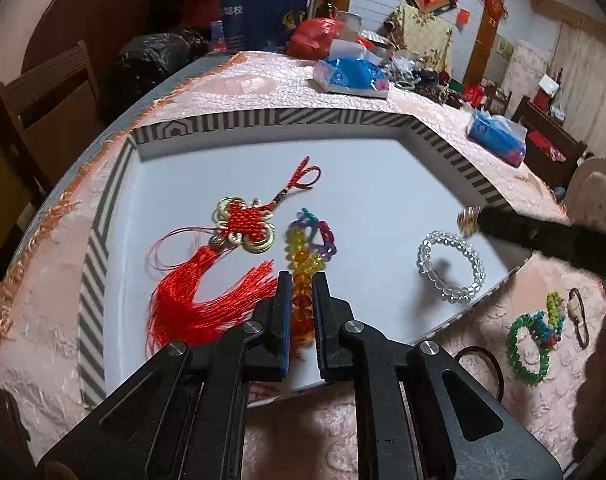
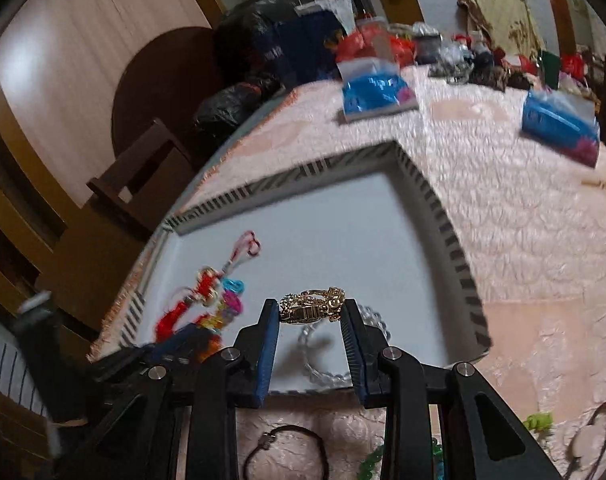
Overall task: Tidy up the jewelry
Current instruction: 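Carry the beaded bracelet into the tray with the left tool while the right tool drops the gold bracelet there, then withdraw both open tools from the tray toward the remaining jewelry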
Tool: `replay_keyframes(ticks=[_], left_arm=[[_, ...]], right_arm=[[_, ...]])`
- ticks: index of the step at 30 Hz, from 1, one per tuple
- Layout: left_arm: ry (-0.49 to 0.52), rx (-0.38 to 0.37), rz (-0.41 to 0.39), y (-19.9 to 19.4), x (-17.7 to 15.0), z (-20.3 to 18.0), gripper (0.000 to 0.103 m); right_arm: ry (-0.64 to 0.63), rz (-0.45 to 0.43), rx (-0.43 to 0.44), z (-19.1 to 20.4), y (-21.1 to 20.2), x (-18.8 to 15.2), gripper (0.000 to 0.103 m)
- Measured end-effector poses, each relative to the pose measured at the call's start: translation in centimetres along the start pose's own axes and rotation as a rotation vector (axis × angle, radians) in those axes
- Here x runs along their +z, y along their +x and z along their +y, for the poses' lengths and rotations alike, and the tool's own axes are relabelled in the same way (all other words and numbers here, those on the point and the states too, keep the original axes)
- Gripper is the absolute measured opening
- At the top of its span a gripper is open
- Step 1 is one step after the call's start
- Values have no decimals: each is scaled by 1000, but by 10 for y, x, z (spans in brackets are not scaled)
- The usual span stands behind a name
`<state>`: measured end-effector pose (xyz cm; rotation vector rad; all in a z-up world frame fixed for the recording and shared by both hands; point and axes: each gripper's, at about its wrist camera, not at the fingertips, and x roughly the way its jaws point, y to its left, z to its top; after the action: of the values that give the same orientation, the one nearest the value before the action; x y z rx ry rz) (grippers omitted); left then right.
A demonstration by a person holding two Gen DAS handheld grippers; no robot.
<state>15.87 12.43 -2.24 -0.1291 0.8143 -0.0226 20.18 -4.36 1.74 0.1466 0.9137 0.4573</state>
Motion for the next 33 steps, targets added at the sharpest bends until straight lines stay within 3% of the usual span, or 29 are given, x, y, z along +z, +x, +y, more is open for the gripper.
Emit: replay_keyframes(ticks=[3, 5, 16, 22, 27, 33], left_arm=[[-36, -14, 4, 0, -1, 8, 18], [-75, -15, 23, 3, -2, 16, 31], [-95, -31, 22, -6, -12, 18, 34], [-66, 16, 23, -6, -8, 13, 47], [17, 24, -33, -30, -3, -7, 51], [112, -81, -69, -55, -16, -50, 55]], right_arm=[[11, 16, -21, -8, 5, -6, 30], [2, 16, -21, -12, 6, -8, 30], [40, -8, 19, -22, 5, -10, 33], [39, -53, 6, -26, -19, -6, 33], [12, -102, -78, -49, -68, -14, 33], [45, -111, -235, -95, -125, -54, 33]])
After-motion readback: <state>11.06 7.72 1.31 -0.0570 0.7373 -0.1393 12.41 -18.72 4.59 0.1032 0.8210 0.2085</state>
